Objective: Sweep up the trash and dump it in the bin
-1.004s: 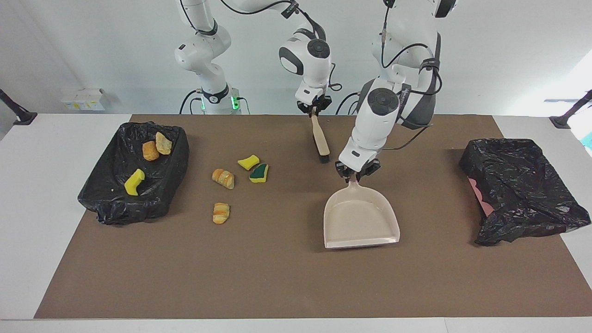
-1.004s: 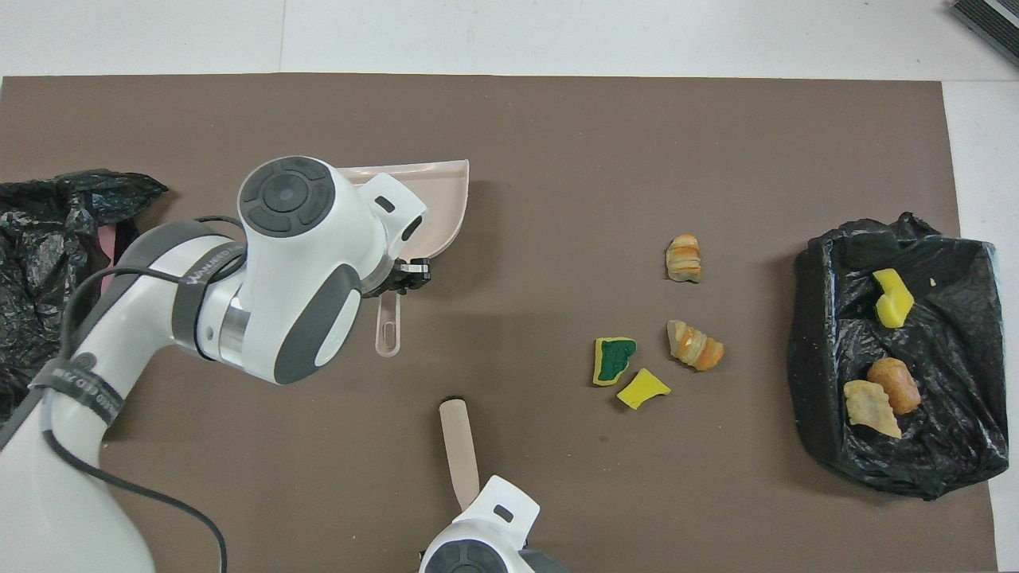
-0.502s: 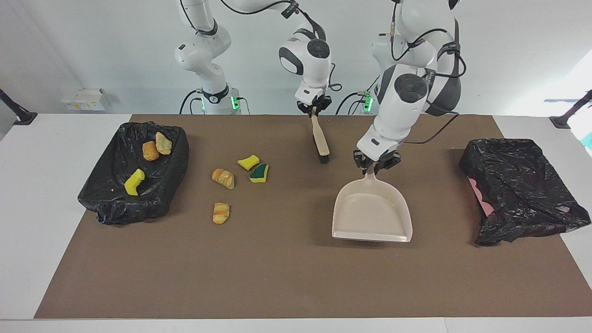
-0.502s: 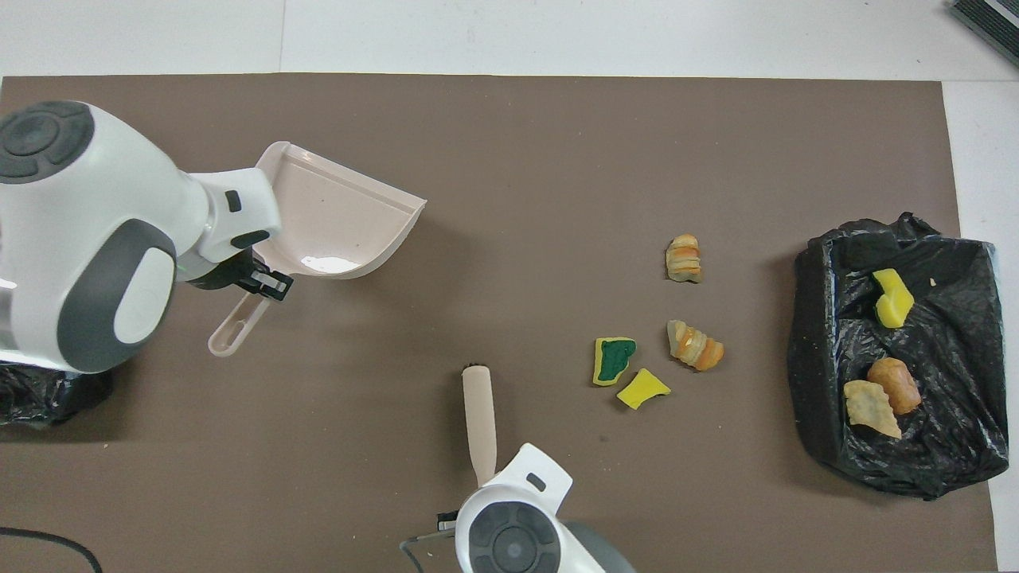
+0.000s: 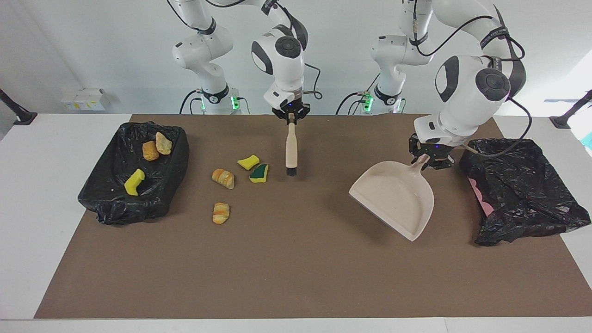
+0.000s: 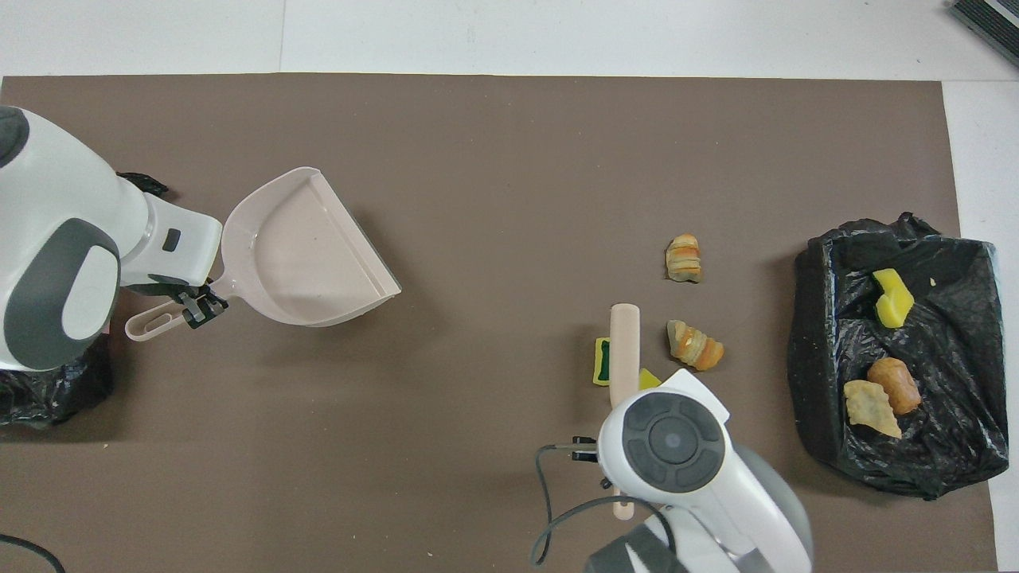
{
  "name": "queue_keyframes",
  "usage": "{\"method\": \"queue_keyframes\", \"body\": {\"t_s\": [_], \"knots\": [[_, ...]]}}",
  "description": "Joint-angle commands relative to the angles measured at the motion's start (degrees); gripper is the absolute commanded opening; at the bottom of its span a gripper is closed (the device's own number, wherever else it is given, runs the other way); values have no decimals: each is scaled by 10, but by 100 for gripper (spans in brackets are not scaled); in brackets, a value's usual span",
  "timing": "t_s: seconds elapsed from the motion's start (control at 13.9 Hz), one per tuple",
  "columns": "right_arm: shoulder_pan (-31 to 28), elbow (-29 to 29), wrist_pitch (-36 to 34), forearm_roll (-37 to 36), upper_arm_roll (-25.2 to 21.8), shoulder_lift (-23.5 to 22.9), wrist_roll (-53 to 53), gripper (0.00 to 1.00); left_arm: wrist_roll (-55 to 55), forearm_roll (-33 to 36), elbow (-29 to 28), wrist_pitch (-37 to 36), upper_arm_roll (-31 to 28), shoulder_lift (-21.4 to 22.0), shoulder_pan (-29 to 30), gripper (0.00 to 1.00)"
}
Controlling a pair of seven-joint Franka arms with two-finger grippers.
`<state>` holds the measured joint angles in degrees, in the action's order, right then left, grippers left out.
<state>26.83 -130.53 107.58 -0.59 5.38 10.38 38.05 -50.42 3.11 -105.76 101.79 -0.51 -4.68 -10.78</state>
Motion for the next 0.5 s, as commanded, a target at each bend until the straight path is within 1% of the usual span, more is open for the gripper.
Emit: {"method": "queue_keyframes", "body": {"t_s": [0.0,0.07,0.14,0.29,0.43], "knots": [[-56,-8,-17,-55,8,0,-46,0,-13,55,-91,52,1,68,-60,0],[-75,-9,-24,-63,9,-2,-51,0,-13,64,-116,62,2,81,-81,0],[-87,-10,-25,-64,9,-4,-58,0,-9,64,-129,63,2,85,-93,0],[-128,-14,-28,-78,9,-4,-81,0,-8,64,-141,63,2,86,-132,0],[-157,-17,-54,-82,9,-4,-115,0,-3,64,-156,77,3,86,-168,0]]}}
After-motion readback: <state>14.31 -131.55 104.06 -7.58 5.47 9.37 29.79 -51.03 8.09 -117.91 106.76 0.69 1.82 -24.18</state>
